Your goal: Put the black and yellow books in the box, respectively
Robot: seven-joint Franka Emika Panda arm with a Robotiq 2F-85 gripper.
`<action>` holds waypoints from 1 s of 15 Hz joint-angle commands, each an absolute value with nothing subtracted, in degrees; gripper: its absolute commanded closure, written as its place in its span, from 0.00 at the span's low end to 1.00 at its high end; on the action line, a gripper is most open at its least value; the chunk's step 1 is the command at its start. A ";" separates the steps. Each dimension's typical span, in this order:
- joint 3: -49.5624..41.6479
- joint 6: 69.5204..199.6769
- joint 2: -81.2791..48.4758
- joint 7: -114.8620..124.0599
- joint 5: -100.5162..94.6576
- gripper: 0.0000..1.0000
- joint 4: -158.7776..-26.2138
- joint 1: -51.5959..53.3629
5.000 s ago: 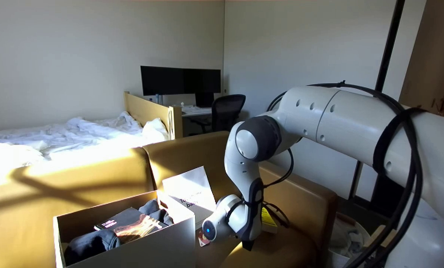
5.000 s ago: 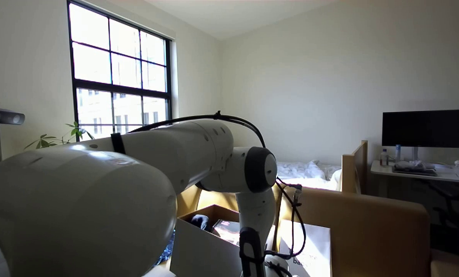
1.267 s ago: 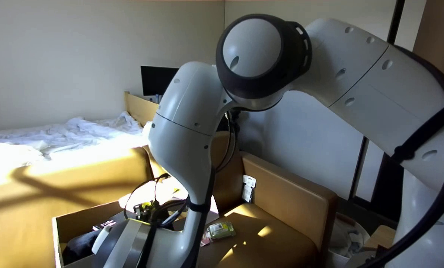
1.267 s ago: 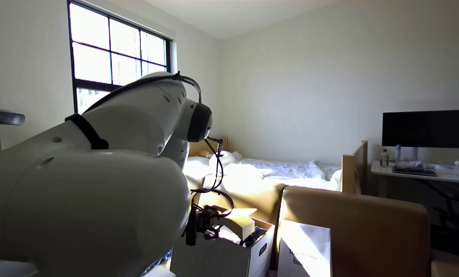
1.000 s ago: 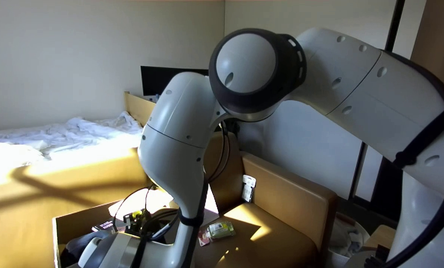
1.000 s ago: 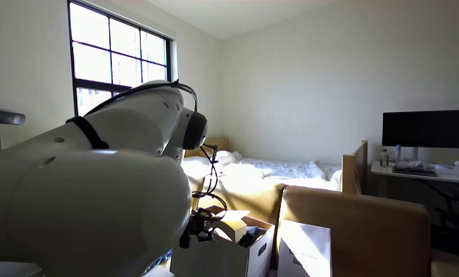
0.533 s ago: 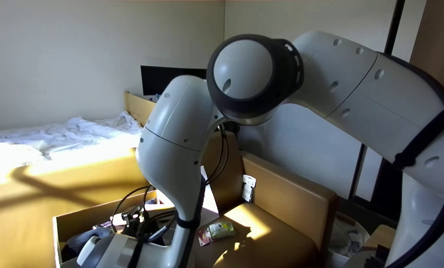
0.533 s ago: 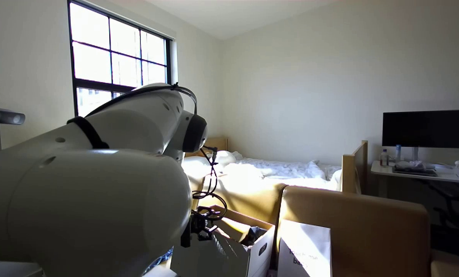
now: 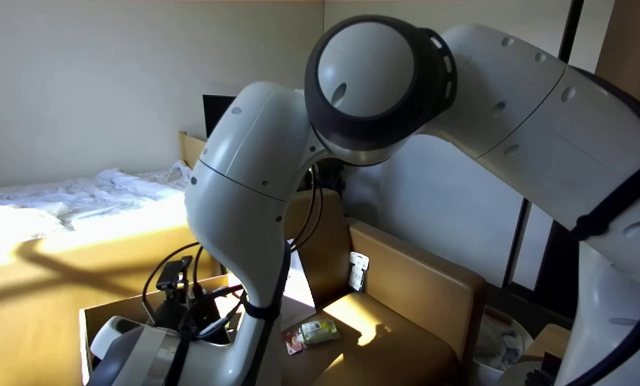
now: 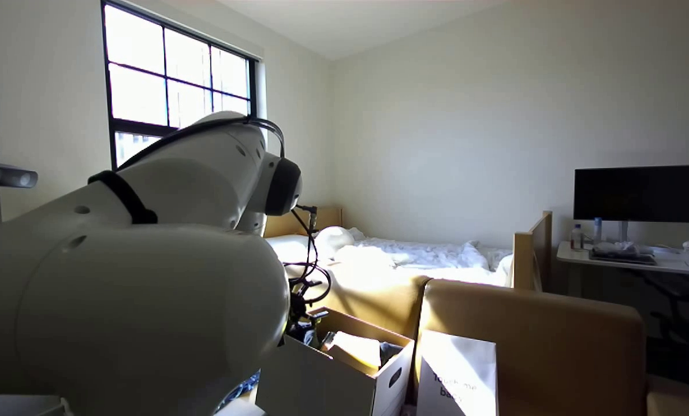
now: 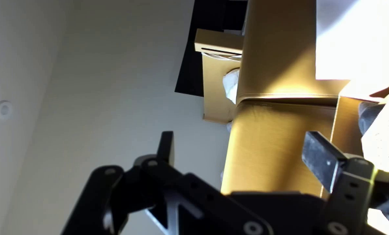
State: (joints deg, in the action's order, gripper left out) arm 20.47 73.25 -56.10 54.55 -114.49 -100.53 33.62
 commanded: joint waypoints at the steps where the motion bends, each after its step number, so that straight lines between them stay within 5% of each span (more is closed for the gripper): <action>1: 20.05 67.60 -48.46 55.88 -116.79 0.00 -108.16 36.44; 6: 22.10 62.10 -41.92 55.01 -114.08 0.00 -114.60 37.28; 11: 22.43 78.24 -41.27 55.44 -110.21 0.00 -118.08 26.91; 12: 21.94 80.75 -42.29 52.97 -110.37 0.17 -117.75 25.20; 15: 20.90 84.66 -42.54 50.33 -109.12 0.40 -118.59 21.90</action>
